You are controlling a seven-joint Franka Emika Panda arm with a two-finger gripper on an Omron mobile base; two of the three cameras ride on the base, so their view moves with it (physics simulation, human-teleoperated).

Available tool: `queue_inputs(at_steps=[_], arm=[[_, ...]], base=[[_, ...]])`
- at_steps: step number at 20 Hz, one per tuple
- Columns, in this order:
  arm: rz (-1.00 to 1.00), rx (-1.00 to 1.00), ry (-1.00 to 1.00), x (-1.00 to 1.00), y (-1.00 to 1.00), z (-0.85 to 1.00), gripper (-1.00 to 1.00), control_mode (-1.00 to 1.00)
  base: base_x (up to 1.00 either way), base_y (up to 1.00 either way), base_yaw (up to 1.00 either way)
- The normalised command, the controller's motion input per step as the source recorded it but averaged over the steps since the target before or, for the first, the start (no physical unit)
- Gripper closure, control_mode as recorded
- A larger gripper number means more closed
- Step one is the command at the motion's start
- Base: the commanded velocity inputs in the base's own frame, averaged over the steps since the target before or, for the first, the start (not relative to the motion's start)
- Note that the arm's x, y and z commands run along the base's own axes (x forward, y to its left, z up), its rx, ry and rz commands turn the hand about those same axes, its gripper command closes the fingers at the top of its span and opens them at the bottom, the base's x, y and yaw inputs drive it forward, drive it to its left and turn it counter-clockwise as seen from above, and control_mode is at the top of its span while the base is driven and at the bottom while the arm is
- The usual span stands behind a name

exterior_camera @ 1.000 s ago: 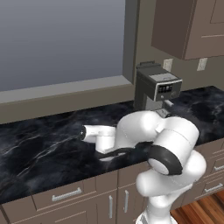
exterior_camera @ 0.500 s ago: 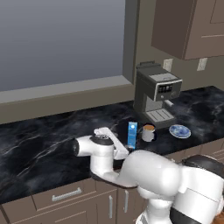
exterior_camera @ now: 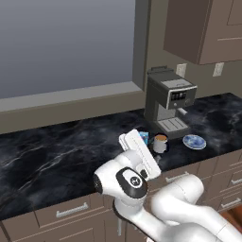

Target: Take a sugar cube from the saucer and place it inside the coffee. Then, grab milk from the fridge and place it next to the coffee on the counter to sweeten the coffee.

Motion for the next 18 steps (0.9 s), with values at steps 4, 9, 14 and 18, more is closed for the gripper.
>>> queue_inputs(at_steps=[4,9,14,18], arm=[[-0.09,0.04,-0.28,-0.36,-0.24,0.5,-1.0,-1.0],[0.0,0.0,0.0,0.0,0.0,0.0,-1.0,-1.0],[-0.02,0.1,0.01,0.0,-0.45,0.0,-1.0,-1.0],[0.0,0.25,0.0,0.0,-0.96,0.0,-1.0,-1.0]], base=[[0.0,0.0,0.0],[0.0,0.0,0.0],[0.0,0.0,0.0],[0.0,0.0,0.0]])
